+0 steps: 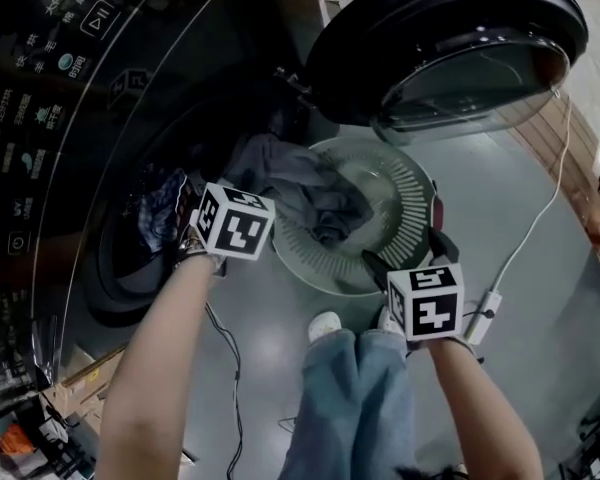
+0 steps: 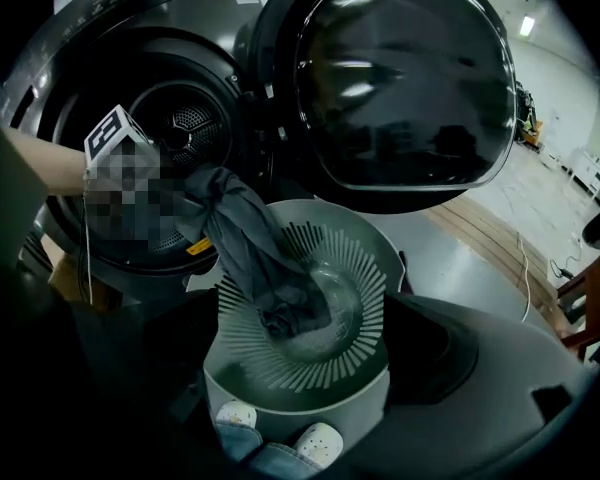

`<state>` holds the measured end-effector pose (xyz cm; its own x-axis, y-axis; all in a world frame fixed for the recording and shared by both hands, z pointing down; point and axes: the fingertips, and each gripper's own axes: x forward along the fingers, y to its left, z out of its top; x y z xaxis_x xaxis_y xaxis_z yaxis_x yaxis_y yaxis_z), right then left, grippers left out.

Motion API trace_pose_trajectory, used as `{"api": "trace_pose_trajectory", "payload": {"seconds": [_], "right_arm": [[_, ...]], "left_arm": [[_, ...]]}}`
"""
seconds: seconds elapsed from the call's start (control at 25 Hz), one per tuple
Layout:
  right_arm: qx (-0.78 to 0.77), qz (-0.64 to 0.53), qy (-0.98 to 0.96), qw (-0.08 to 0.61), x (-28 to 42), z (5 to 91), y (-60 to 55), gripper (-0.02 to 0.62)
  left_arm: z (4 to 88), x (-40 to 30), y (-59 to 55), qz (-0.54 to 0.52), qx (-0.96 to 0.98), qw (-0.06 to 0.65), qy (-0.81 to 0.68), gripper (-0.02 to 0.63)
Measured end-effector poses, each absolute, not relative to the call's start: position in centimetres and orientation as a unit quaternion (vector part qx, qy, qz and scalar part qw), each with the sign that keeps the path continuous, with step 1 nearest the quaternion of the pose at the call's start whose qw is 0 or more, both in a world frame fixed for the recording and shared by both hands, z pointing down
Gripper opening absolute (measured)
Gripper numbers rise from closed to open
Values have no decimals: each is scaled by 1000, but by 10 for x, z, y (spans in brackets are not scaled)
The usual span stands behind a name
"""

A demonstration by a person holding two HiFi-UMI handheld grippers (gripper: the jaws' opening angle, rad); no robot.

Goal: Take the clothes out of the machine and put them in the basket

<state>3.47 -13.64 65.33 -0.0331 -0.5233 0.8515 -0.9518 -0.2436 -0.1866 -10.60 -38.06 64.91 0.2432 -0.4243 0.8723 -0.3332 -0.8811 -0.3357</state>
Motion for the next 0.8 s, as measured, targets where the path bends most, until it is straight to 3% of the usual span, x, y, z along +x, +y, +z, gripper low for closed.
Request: {"api": "trace_pose_trajectory", "payload": {"seconds": [0.8], "right_arm": [[643, 447, -571, 247, 28, 692, -165, 512]], "left_arm": [[716, -102, -415, -605, -773, -56, 179, 500]]}}
